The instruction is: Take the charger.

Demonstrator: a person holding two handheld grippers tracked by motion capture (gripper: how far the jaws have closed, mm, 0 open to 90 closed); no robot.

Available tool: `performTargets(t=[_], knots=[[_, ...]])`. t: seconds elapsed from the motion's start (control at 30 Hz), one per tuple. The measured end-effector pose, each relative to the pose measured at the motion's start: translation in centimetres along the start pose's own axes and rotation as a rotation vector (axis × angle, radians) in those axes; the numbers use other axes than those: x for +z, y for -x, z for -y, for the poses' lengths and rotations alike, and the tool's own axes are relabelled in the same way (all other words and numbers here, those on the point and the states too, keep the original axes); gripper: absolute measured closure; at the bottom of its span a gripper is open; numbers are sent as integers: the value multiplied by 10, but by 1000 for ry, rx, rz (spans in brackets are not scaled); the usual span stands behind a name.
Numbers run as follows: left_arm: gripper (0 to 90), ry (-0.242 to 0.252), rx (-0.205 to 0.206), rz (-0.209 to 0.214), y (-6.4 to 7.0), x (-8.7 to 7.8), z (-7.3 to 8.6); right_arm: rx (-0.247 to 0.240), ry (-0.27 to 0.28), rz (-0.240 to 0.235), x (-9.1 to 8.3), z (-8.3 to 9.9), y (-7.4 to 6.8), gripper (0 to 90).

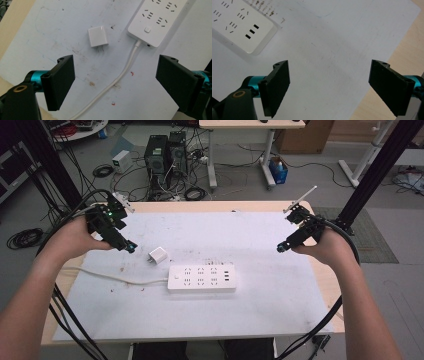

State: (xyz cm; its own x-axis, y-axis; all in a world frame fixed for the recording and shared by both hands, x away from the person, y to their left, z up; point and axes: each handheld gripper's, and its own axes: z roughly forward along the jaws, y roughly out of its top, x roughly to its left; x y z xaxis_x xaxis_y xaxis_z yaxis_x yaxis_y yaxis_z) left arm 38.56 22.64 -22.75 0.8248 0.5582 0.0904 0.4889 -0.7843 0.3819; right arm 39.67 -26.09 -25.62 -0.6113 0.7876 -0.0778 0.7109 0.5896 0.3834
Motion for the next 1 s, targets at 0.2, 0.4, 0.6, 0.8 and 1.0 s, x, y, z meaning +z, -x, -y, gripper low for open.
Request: performTargets(t=[0.2,0.4,0.6,0.8,1.0], knots=[[158,1,-9,3,-3,3,-3,0,-7,0,2,-1,0,167],[158,-2,-29,20,-6,17,-9,2,3,8,1,-3,0,167],[158,-28,-63,48,-9,42,-15,3,11,18,1,-5,0,167],[158,-72,-92,65,-13,73,-19,0,14,21,4,-6,2,167],[158,-114,-112,64,-18,100,-21,-2,20,20,5,-5,3,167]])
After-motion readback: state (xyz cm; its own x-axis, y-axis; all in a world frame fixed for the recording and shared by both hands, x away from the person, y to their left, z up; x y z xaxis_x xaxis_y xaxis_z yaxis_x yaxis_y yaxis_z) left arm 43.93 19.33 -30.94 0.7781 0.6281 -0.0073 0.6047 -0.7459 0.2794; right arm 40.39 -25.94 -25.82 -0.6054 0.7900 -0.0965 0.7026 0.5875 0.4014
